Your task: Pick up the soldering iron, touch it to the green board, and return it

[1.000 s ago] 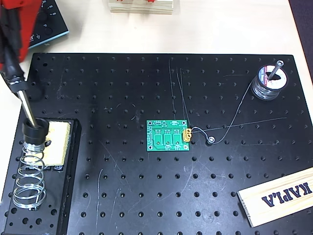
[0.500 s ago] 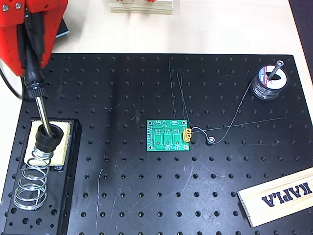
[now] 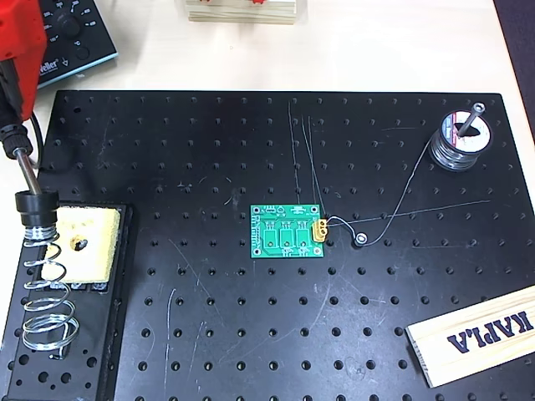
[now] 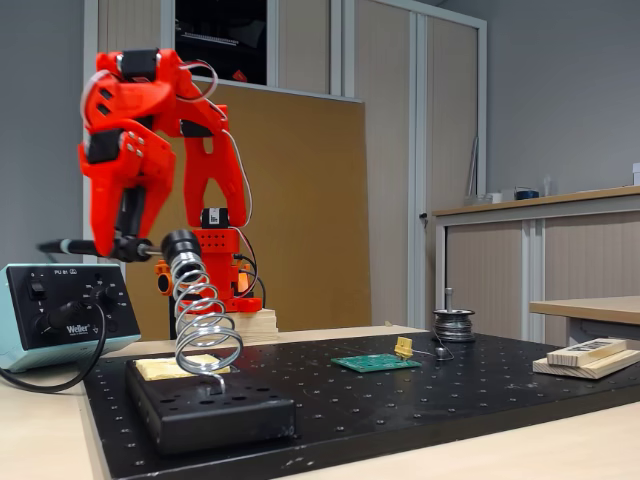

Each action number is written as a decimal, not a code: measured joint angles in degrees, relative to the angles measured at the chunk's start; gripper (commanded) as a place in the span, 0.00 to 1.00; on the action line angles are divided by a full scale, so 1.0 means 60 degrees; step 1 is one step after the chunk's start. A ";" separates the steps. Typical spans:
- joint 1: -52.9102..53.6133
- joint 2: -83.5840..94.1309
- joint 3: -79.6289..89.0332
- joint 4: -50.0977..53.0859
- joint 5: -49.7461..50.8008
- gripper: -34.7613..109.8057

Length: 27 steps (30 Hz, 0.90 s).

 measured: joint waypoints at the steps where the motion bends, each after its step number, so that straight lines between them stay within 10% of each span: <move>1: 0.0000 -0.0015 -0.0088 0.0000 -0.0029 0.24; 27: -0.0337 0.0352 0.1538 -0.0908 -0.0908 0.34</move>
